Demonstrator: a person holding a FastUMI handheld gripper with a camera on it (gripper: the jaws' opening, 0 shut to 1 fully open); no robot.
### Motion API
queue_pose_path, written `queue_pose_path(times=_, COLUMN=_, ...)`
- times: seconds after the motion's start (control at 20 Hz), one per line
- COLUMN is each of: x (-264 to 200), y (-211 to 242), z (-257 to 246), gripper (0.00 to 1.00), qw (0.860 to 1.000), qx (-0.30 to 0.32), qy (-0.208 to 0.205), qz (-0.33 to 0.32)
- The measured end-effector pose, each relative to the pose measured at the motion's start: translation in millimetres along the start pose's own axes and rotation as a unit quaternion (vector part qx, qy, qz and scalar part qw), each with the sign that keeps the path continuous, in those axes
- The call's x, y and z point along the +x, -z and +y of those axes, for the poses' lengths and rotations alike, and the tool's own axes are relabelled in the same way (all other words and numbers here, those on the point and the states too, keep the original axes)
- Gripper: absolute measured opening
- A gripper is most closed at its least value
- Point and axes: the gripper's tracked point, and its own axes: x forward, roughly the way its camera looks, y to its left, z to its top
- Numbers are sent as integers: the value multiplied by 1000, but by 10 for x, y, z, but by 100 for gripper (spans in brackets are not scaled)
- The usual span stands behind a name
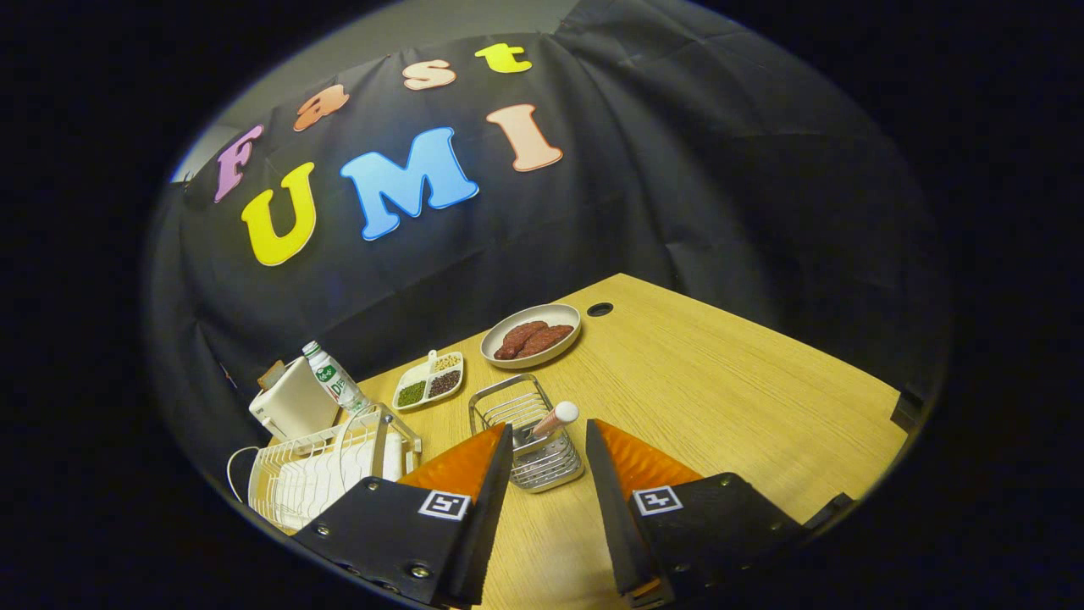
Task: Take the plate from the dish rack, then take the spoon from the basket and place it into the plate.
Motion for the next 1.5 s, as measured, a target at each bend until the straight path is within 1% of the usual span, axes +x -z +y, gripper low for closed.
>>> queue_pose_path(times=0.05, x=50, y=5, z=39, gripper=55, qw=1000, qx=-4, qy=-18, qz=-2)
queue_pose_path(times=0.1, x=45, y=-19, z=55, gripper=38, qw=1000, qx=-10, qy=-24, qz=-5)
queue_pose_path(times=0.15, x=117, y=-12, z=34, gripper=29, qw=999, qx=-17, qy=-28, qz=-3)
queue_pose_path(times=0.4, x=214, y=-38, z=13, gripper=29, qw=999, qx=-28, qy=-42, qz=-3)
queue_pose_path(times=0.45, x=204, y=-40, z=53, gripper=24, qw=999, qx=-29, qy=-46, qz=-5)
queue_pose_path(times=0.5, x=207, y=-17, z=20, gripper=20, qw=998, qx=-38, qy=-41, qz=2)
queue_pose_path(times=0.55, x=201, y=-29, z=19, gripper=20, qw=998, qx=-40, qy=-41, qz=-1)
queue_pose_path(times=0.6, x=156, y=-78, z=104, gripper=20, qw=997, qx=-36, qy=-62, qz=-7)
queue_pose_path(times=0.65, x=198, y=-39, z=101, gripper=10, qw=997, qx=-51, qy=-53, qz=-3)
queue_pose_path(times=0.85, x=149, y=-78, z=191, gripper=10, qw=996, qx=-64, qy=-61, qz=-3)
queue_pose_path(times=0.9, x=182, y=-95, z=189, gripper=0, qw=996, qx=-68, qy=-59, qz=0)
queue_pose_path(times=1.1, x=81, y=-235, z=255, gripper=0, qw=995, qx=-80, qy=-51, qz=-8)
queue_pose_path(times=1.2, x=-10, y=-338, z=285, gripper=0, qw=994, qx=-95, qy=-47, qz=-16)
queue_pose_path(times=1.3, x=-123, y=-439, z=330, gripper=0, qw=993, qx=-110, qy=-44, qz=-23)
queue_pose_path(times=1.5, x=-399, y=-638, z=414, gripper=0, qw=992, qx=-116, qy=-35, qz=-44)
